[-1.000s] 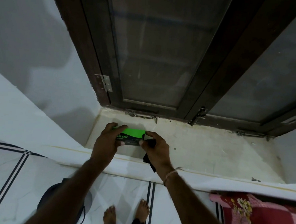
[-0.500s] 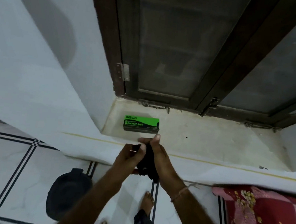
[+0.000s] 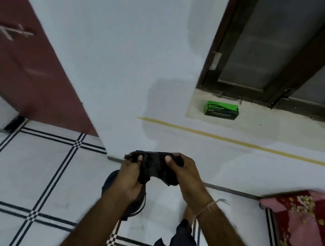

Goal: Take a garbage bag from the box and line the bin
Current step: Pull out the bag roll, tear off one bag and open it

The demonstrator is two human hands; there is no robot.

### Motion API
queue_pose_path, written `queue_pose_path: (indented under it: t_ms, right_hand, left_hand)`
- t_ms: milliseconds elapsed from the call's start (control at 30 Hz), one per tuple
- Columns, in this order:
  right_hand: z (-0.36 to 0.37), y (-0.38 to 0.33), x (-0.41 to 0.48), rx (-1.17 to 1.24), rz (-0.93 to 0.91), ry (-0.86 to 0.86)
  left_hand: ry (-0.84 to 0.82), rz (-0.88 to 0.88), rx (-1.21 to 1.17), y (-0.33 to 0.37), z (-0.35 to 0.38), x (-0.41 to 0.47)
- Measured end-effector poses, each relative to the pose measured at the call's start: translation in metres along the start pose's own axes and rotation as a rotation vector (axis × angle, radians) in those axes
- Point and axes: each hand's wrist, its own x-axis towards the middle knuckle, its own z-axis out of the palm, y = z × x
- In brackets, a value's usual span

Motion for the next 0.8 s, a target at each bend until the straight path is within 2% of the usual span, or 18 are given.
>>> queue_pose_path:
  t_ms: [67,100,167,233,400,600,733,800]
  right_hand:
    - [0.035,0.001,-0.026,-0.016,0.000,0.019]
    - [0.047,0.000,-0.037,-0.032,-0.010,0.011]
    - [0.069,-0.002,-0.056,-0.044,-0.026,-0.029]
    - [0.084,-0.005,-0.075,-0.043,-0.009,-0.057]
    - [0.098,0.001,-0.110,-0.006,0.039,-0.154]
    - [0.110,0.020,-0.148,0.057,0.089,-0.179]
    - [0.137,0.026,-0.171,0.112,0.124,-0.087]
    - [0.149,0.020,-0.175,0.142,0.108,-0.083]
  left_hand:
    - [-0.077,-0.082,-0.084,0.010,-0.036,-0.036]
    - [-0.124,-0.082,-0.024,0.014,-0.049,-0.052]
    - [-0.164,0.026,0.187,0.018,-0.081,-0.075]
    - [-0.087,0.122,0.271,0.016,-0.117,-0.084]
    - [0.082,0.110,0.014,0.012,-0.156,-0.105]
    - [0.172,0.045,-0.237,-0.001,-0.182,-0.138]
    - [0.210,0.053,-0.177,-0.008,-0.214,-0.146]
    - [0.180,0.028,-0.015,-0.010,-0.226,-0.148]
